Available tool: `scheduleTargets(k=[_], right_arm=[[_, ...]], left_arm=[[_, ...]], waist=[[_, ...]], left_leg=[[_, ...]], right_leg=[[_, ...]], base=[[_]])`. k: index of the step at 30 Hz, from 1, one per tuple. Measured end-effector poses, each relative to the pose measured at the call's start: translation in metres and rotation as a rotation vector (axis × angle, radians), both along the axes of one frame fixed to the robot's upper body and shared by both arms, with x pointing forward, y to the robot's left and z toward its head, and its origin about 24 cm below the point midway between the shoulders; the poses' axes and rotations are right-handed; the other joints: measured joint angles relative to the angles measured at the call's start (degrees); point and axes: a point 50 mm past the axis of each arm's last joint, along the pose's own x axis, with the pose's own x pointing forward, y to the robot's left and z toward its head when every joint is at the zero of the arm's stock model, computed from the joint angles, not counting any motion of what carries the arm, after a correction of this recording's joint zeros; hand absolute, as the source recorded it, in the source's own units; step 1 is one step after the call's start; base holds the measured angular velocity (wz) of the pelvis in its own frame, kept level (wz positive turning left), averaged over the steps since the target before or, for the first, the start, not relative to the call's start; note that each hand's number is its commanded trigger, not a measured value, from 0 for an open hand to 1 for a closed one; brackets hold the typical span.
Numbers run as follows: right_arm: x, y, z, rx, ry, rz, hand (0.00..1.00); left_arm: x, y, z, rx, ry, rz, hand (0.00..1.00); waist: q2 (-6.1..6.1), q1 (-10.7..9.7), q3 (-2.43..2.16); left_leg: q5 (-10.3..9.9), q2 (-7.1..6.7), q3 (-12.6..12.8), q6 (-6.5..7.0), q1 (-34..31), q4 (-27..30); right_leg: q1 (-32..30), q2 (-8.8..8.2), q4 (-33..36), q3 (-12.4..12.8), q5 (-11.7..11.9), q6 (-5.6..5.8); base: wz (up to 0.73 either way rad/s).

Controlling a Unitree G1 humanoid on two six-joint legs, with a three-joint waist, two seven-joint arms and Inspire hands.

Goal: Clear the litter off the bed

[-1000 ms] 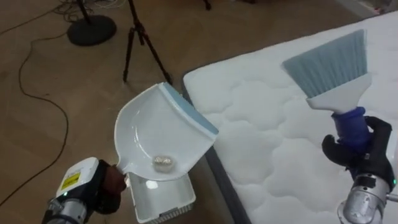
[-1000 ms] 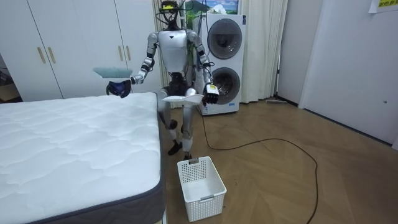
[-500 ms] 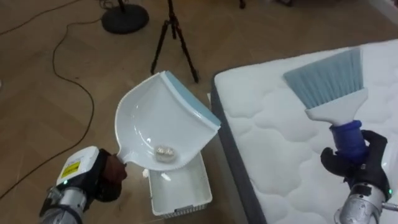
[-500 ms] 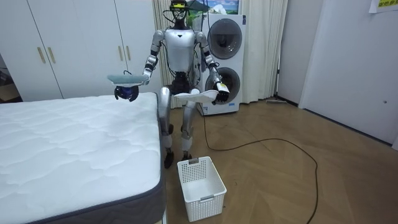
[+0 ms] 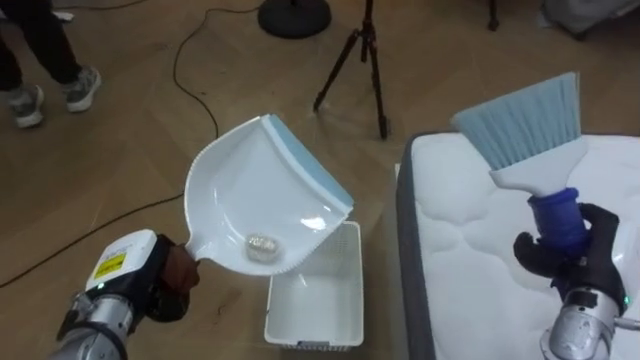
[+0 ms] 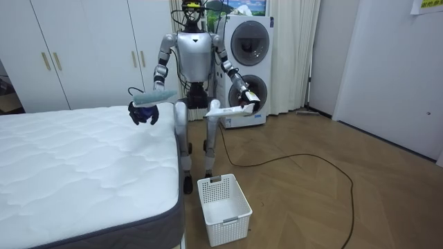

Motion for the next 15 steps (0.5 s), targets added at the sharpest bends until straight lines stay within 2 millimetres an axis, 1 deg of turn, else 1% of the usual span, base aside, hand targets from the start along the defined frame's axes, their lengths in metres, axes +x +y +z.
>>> scheduleTargets(k=[1, 2, 3, 4, 8, 10, 13, 15], right_arm=[[0.0015, 0.0003, 0.0009, -0.001, -0.003, 0.004, 0.00], [0.0020, 0.0004, 0.0011, -0.001, -0.003, 0.007, 0.00], [0.0031, 0.0006, 0.0017, 0.001, -0.003, 0.013, 0.00], [0.0036, 0.0009, 0.0018, 0.004, -0.002, 0.020, 0.00], [0.0049, 0.0020, 0.0015, 0.015, 0.007, 0.042, 0.00], [0.0050, 0.0024, 0.0010, 0.018, 0.012, 0.049, 0.00], [0.0041, 0.0014, -0.0009, 0.018, 0.023, 0.046, 0.00], [0.0060, 0.0000, -0.0018, 0.015, 0.024, 0.042, 0.00]], left_arm=[[-0.0002, 0.0006, -0.0009, 0.001, 0.004, 0.002, 1.00], [-0.0006, 0.0010, -0.0017, 0.001, 0.008, 0.005, 1.00], [-0.0011, 0.0020, -0.0030, 0.003, 0.016, 0.010, 1.00], [-0.0016, 0.0025, -0.0039, 0.006, 0.022, 0.017, 1.00], [-0.0027, 0.0038, -0.0055, 0.019, 0.035, 0.031, 1.00], [-0.0030, 0.0057, -0.0055, 0.029, 0.040, 0.040, 1.00], [-0.0030, 0.0091, -0.0040, 0.056, 0.042, 0.032, 1.00], [-0.0014, 0.0096, -0.0029, 0.058, 0.038, 0.031, 1.00]], waist=[[-0.10, -0.12, 0.06], [-0.10, -0.19, 0.06], [-0.09, -0.22, 0.06], [-0.22, -0.19, 0.14], [-0.31, -0.04, 0.26], [-0.16, 0.00, 0.34], [-0.09, 0.00, 0.39], [0.27, -0.31, 0.59]], left_leg=[[-0.55, 0.02, 0.27, 0.25, -0.15, 0.44], [-0.99, 0.08, 0.33, 0.23, -0.36, 1.00], [-1.85, 0.21, 0.35, 0.49, -0.80, 2.06], [-2.28, 0.23, 0.31, 0.70, -0.88, 2.52], [-2.77, 0.11, 0.27, 0.48, -0.70, 2.21], [-2.77, -0.04, 0.18, 0.48, -0.75, 1.71], [-2.73, -0.04, 0.06, 0.50, -1.10, 1.13], [-2.70, -0.03, -0.05, 0.54, -1.47, 0.97]], right_leg=[[-0.10, -0.06, 0.53, -0.29, -0.41, -0.08], [-0.08, -0.10, 0.70, -0.35, -0.62, -0.05], [-0.04, 0.03, 0.94, -0.51, -1.01, -0.03], [-0.03, 0.14, 1.12, -0.44, -1.24, 0.09], [0.41, 0.09, 0.31, -0.67, -1.35, 0.30], [0.14, -0.30, 0.28, -1.88, -1.39, 0.39], [-0.51, -0.45, 0.30, -1.88, -1.47, 0.48], [-0.83, -0.44, 0.24, -1.86, -1.49, 0.47]], base=[[0.05], [0.08], [0.06], [0.04], [0.00], [0.00], [0.00], [0.02]])
